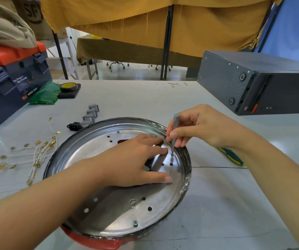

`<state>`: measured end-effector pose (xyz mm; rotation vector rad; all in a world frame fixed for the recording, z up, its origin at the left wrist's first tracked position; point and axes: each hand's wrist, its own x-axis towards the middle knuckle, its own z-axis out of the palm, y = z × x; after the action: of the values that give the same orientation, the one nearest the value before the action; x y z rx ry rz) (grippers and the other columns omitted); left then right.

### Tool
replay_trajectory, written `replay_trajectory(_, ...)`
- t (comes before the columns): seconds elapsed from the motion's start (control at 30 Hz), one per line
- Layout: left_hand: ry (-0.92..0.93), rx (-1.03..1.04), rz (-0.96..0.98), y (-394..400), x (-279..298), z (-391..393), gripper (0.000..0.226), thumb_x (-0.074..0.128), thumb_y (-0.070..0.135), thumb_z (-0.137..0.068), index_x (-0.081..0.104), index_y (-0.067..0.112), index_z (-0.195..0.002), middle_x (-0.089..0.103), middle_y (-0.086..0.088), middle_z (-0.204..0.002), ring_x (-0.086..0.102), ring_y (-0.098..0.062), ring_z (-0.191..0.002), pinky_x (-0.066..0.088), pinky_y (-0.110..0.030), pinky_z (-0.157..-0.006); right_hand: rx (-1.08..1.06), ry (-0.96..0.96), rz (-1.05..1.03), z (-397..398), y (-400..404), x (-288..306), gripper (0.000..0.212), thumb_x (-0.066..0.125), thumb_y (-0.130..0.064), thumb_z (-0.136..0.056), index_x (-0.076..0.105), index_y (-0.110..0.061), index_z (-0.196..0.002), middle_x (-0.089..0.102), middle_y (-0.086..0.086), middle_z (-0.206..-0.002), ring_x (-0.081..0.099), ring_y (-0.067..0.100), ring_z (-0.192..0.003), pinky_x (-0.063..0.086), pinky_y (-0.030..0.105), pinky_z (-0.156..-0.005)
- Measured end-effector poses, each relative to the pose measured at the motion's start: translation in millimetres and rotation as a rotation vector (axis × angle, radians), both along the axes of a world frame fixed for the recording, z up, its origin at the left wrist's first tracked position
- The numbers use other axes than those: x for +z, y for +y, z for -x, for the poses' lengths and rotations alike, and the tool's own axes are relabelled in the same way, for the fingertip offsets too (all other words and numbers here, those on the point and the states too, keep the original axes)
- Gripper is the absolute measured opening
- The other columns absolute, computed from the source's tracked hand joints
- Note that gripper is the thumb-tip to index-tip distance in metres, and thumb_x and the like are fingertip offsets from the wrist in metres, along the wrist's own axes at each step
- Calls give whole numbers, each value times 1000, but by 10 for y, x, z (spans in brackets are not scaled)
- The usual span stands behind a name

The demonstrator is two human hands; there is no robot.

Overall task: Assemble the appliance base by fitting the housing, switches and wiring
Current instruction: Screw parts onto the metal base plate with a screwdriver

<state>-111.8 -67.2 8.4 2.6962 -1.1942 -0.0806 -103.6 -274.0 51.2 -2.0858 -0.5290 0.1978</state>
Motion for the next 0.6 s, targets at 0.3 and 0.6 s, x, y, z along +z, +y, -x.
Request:
replay_trajectory(0.3,-18,-9,14,4,-26,-11,74,37,78,-75,47,31,-131,42,6,-141,28,-10,-129,30,-30,-105,-189,-172,-150,140,69,-186,8,66,-2,-84,71,-6,-79,70,14,-66,69,18,-56,54,18,-56)
replay_trajectory(0.6,-13,-4,8,-6,-26,-11,72,42,74,-77,45,31,-135,36,5,-148,25,-12,-134,25,-28,-107,-387,-304,-177,258,180,-320,7,69,-9,-84,71,-9,-77,68,6,-57,68,12,-52,56,20,-55)
